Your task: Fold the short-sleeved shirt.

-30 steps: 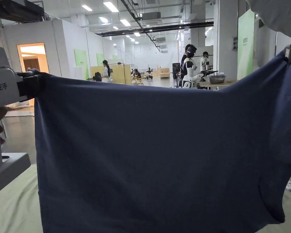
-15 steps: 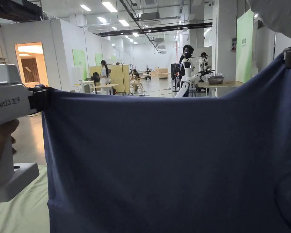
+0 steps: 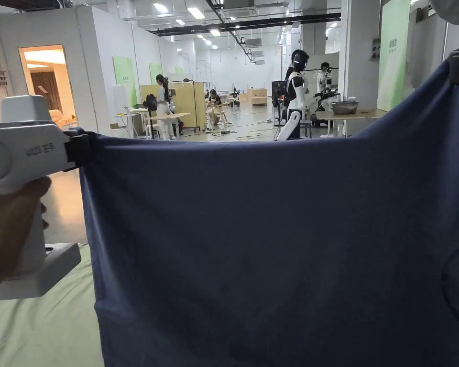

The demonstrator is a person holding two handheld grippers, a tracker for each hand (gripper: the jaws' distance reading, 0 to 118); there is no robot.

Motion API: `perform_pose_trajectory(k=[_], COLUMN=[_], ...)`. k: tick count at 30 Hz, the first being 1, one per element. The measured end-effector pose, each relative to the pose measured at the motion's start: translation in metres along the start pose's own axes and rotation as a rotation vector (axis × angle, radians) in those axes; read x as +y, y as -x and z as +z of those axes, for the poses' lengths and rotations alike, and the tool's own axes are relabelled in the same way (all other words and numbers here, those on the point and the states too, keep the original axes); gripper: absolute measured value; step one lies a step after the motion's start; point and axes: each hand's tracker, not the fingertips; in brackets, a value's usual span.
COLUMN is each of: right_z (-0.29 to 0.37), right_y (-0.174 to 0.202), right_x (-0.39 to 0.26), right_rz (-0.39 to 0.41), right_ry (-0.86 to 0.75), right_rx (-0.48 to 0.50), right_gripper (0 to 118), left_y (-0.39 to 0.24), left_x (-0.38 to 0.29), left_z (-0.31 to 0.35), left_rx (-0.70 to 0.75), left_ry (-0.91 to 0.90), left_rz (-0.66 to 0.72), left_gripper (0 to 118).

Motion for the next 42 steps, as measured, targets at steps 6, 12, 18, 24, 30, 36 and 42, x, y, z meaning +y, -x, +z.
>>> perform_pose_trajectory(k=[6,12,18,24,30,36,42], right_z=[-0.023,-0.058,-0.090,-0.089,-0.040,0.038,0.151], right_y=[0.026,0.039,0.047,0.046,0.053,0.045,0.029], right_x=[0.003,0.011,0.011,-0.033,-0.098,-0.150,-0.219], right_rz=[0.091,0.087,0.165,0.094,0.049,0.087,-0.044], right_ry=[-0.037,-0.067,-0.035,0.031,0.019,0.048,0.167], right_rx=[-0.070,-0.089,-0.110,-0.053,0.030,0.104,0.119], right_gripper=[0,0,0,0,0,0,0], left_y=[-0.004,-0.011,-0.008,-0.005,-0.006,-0.001,0.014], left_x=[-0.004,-0.003,-0.007,-0.045,-0.108,-0.165,-0.242], left_z=[-0.033,-0.063,-0.083,-0.094,-0.072,-0.006,0.067], left_rx=[0.017,0.050,0.035,0.015,-0.044,-0.103,-0.174], left_ry=[0.011,0.015,0.003,0.046,0.089,0.100,0.165], left_rz=[0.034,-0.052,0.001,0.022,-0.007,-0.001,0.060], left_gripper=[8,8,8,8,8,8,8])
